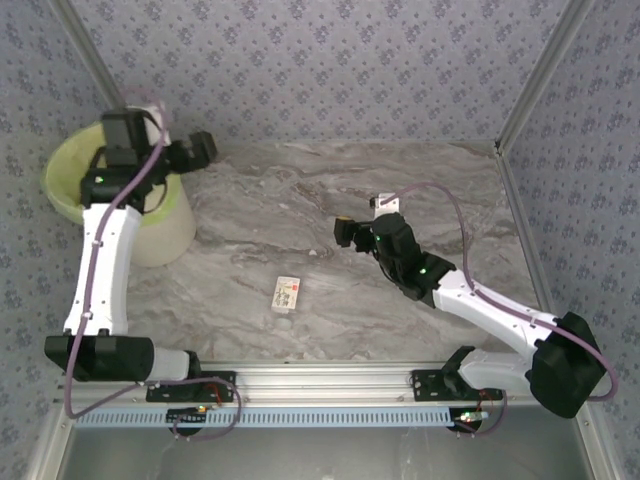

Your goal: Put the plastic bottles in the bin

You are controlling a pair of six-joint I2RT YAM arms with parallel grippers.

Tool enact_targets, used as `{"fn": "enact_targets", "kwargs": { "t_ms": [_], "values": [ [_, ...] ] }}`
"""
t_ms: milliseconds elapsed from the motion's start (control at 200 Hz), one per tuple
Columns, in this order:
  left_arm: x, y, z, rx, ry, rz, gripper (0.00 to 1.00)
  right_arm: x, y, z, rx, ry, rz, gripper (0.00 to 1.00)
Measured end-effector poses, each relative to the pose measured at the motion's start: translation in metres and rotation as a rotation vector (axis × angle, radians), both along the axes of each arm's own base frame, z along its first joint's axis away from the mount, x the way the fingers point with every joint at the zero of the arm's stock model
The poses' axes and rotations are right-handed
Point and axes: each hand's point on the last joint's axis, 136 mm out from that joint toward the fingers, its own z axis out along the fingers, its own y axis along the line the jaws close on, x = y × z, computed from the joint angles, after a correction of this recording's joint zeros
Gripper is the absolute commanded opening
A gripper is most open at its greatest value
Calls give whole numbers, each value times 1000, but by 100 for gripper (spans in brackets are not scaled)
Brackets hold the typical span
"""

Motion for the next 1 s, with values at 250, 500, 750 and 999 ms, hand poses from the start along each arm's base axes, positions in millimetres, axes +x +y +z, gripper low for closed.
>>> {"fn": "enact_targets", "kwargs": {
  "t_ms": [250, 500, 750, 999],
  "values": [
    [-32, -59, -92, 3, 201, -69, 99, -7, -18, -19, 0, 69, -78, 100],
    [-73, -99, -159, 52, 352, -158, 100, -16, -31, -8, 20, 57, -95, 100],
    [-108, -134, -204, 124, 449, -269, 99, -18, -34, -9, 17, 61, -96, 100],
    [-140, -165, -257, 202, 561, -348, 99, -17, -29, -19, 1, 87, -79, 100]
  ]
}}
